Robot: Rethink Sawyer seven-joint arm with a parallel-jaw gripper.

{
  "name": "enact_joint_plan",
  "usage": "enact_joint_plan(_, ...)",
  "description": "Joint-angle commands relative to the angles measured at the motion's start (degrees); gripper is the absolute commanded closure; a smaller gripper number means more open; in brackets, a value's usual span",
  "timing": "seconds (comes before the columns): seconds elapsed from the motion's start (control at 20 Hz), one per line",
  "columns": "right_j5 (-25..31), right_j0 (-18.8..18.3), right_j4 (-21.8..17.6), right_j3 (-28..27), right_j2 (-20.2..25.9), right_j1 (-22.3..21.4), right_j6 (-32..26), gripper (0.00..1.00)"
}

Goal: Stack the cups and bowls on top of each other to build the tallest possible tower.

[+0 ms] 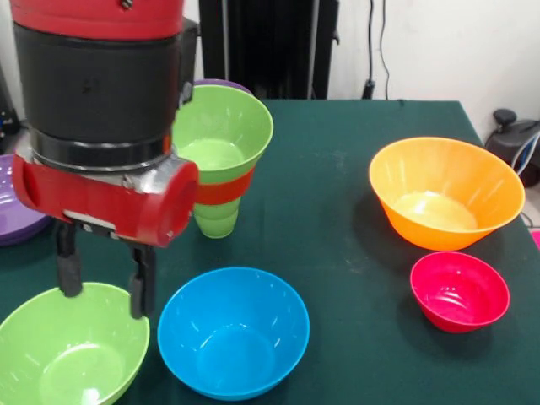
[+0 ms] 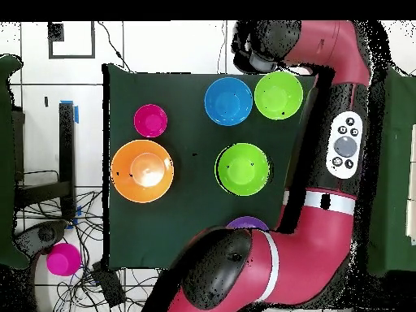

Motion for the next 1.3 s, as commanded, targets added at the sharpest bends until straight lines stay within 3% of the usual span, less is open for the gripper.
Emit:
enact_joint_plan(0.05, 5.4, 1.7, 1.1, 8.5, -3.8, -3.4, 6.2, 0.00)
enact_joint_plan(0.85, 4.8, 4.0, 6.6, 13.1, -10.7, -5.9, 9.9, 0.00)
enact_joint_plan(1.3, 3.0, 4.7, 9.4, 12.8, -13.0, -5.0, 8.0, 0.00)
